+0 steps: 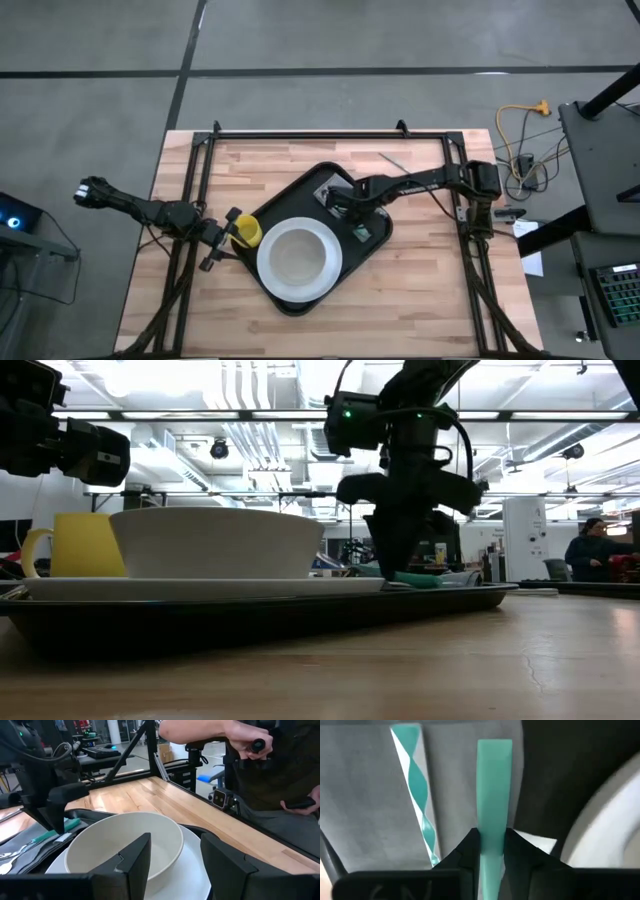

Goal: Set up tray
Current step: Put the green spoon on top of the gray napkin on the black tray to the left of the blue patterned fork

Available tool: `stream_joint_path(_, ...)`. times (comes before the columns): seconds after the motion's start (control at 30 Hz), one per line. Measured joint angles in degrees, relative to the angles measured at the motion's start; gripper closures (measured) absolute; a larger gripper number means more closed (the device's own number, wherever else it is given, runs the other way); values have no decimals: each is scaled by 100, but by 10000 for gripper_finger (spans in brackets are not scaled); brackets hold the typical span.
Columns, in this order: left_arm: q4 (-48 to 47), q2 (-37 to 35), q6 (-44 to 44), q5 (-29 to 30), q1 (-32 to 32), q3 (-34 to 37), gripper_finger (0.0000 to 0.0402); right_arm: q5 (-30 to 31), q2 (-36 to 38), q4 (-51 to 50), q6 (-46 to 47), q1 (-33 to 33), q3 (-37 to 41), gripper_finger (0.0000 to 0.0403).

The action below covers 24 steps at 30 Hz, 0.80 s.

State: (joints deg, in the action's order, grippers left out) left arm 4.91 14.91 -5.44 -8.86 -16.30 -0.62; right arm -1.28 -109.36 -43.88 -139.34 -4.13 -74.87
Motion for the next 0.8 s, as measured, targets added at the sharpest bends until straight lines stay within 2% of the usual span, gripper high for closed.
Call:
stream_joint_path(0.57,0,5,-1,0,1,0,242,-177,-46,264,-15,1,44,348)
stream_joint_path(0.8,0,7,1,0,0,0,242,-10,-371,321,138,-28,42,323)
